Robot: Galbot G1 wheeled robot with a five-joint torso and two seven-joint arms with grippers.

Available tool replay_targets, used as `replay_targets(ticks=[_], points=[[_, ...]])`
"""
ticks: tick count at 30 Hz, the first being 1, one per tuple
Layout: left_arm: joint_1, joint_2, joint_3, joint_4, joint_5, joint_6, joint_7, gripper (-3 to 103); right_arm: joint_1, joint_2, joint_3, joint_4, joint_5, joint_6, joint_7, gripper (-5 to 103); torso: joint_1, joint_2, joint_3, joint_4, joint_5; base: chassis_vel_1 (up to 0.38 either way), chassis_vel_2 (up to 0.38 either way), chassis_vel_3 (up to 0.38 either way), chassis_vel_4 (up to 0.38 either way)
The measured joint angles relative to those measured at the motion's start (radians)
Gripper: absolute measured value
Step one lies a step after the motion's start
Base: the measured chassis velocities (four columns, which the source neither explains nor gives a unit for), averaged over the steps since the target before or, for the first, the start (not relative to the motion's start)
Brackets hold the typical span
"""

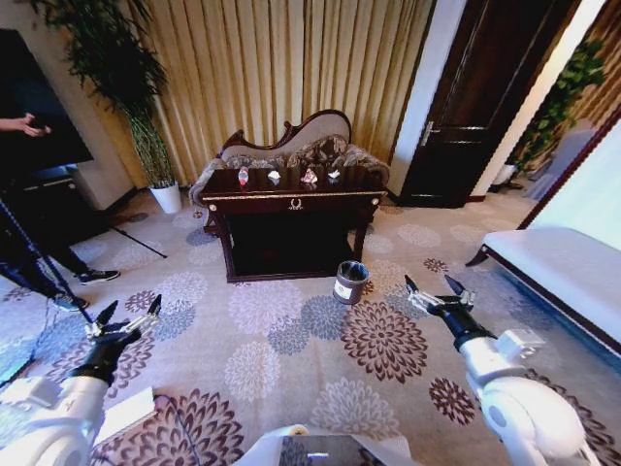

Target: Move to the front of the table and place the trash on the table into the trash bin.

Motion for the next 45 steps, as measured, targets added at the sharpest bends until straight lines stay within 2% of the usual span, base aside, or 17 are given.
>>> replay_targets(ticks=[28, 45], points=[[-0.003, -0.011, -0.002, -0.006, 0.001, 0.014, 0.008, 100, 0.000, -0.001, 0.003, 0.006, 0.004, -0.020, 0.002, 100, 0.000, 0.000, 0.000, 0.0000, 0.0000, 0.000, 0.000, 0.000, 0.000], [0.013, -0.017, -0.027, 0.000, 0.000, -0.011, 0.031, 100, -0.006, -0.002, 0.003, 0.009, 0.004, -0.014, -0.001, 100, 0.000, 0.000, 0.000, 0.0001, -0.0001, -0.039, 0.046, 0.041, -0.048]])
